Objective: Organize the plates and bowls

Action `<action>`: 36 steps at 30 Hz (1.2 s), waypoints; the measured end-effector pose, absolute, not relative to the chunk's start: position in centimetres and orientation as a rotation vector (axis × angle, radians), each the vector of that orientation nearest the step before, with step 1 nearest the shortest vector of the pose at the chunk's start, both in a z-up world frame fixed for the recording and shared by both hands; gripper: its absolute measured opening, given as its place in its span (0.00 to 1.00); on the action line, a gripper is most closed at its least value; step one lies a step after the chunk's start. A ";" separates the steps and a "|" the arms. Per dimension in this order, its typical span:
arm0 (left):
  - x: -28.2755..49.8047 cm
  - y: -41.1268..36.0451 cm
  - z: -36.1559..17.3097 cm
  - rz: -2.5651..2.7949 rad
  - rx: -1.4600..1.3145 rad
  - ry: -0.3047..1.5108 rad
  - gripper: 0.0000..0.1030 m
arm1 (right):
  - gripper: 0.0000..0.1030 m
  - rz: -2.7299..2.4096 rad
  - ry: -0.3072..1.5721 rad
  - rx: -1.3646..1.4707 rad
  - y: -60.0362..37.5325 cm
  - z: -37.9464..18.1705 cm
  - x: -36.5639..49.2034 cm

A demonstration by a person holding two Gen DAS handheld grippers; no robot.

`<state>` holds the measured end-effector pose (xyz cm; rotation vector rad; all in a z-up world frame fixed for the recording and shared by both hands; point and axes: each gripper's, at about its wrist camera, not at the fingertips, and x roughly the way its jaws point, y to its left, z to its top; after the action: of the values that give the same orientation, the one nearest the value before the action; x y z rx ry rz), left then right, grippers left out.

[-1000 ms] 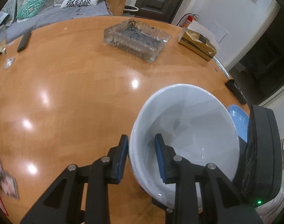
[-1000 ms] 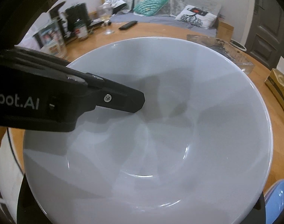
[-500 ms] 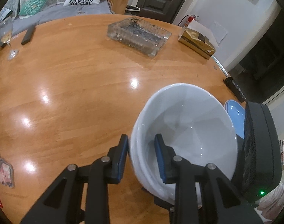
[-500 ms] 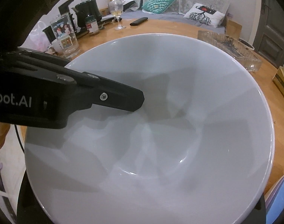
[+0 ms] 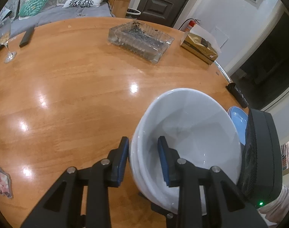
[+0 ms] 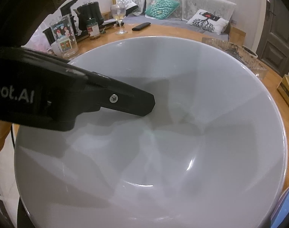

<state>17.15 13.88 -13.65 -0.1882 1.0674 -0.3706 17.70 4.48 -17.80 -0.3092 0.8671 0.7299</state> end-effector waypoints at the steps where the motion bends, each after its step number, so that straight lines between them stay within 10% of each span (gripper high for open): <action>1: 17.0 13.9 -13.5 -0.371 -0.190 1.064 0.26 | 0.98 0.730 0.859 -0.312 4.4 -17.7 17.5; 36: 12.0 5.0 -4.4 -0.383 -0.038 0.945 0.26 | 0.98 0.696 0.701 -0.273 -3.7 -10.8 13.2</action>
<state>11.97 4.97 -4.40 -0.0382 0.9448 -0.3828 13.23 -3.69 -10.76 -0.2728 0.7013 0.6959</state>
